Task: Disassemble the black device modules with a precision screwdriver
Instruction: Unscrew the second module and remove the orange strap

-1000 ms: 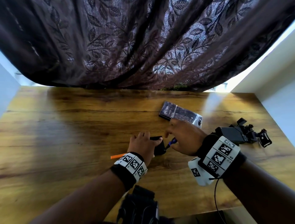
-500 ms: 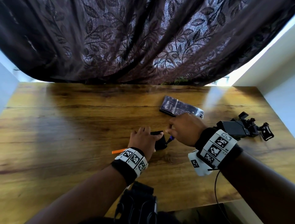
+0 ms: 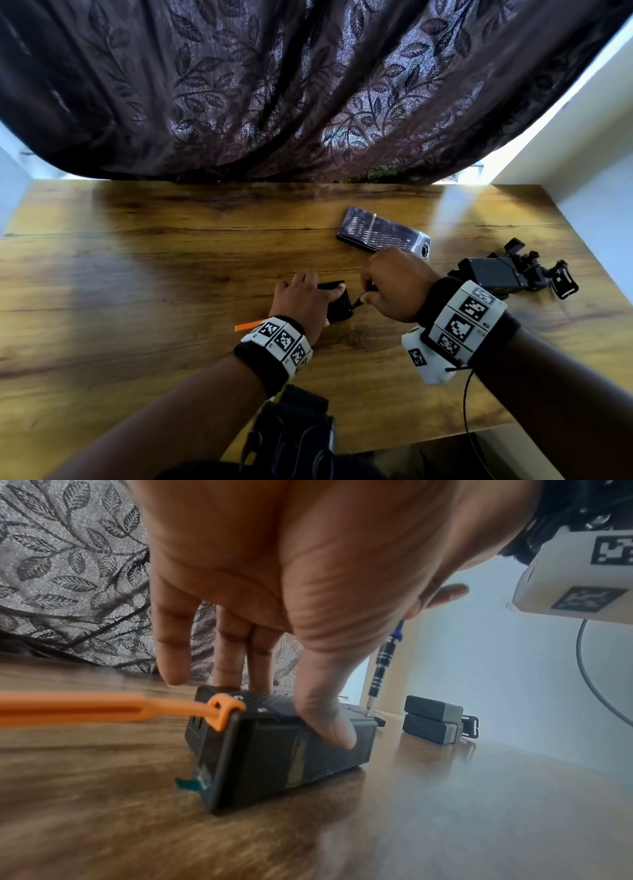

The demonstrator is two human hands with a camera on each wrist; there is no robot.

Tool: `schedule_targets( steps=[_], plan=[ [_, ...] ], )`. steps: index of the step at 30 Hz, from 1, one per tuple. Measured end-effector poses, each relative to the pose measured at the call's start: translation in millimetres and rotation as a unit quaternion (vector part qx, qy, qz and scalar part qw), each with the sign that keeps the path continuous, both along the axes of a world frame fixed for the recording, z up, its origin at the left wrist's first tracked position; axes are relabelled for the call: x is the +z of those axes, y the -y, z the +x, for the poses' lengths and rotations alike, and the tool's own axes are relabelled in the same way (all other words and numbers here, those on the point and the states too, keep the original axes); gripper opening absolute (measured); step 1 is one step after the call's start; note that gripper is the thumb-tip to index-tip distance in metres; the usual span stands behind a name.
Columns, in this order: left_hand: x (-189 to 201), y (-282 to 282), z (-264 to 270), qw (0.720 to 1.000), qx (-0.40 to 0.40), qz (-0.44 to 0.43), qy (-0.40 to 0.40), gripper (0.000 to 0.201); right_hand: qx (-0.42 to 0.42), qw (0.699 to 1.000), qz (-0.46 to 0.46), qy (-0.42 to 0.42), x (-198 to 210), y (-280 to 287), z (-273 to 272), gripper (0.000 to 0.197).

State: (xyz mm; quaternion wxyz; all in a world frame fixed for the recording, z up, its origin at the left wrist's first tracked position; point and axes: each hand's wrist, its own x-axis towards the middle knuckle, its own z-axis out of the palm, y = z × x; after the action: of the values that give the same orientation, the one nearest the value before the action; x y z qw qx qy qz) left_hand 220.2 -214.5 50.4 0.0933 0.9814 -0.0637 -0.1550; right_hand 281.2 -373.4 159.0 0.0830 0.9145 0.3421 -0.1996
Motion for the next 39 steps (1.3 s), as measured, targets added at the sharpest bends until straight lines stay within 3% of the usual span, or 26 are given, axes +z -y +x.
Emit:
schedule_targets(
  steps=[3,7,16,39],
  plan=[
    [0.3,0.6,-0.2,1.0,0.002,-0.001,0.0,0.075,0.008,0.999,-0.038,0.024,4.6,-8.1,-3.7,0.03],
    [0.1,1.7,-1.0,1.0,0.005,-0.003,-0.002,0.075,0.018,0.999,-0.044,0.024,7.4,-10.4,-6.2,0.029],
    [-2.7,0.9,-1.7,1.0,0.007,-0.009,0.001,0.076,0.02,1.0,0.013,-0.011,3.5,-0.3,-8.3,0.008],
    [-0.5,0.7,-3.2,1.0,0.005,-0.002,-0.002,0.073,-0.023,0.999,0.01,0.03,2.7,-11.3,-7.0,0.047]
  ],
)
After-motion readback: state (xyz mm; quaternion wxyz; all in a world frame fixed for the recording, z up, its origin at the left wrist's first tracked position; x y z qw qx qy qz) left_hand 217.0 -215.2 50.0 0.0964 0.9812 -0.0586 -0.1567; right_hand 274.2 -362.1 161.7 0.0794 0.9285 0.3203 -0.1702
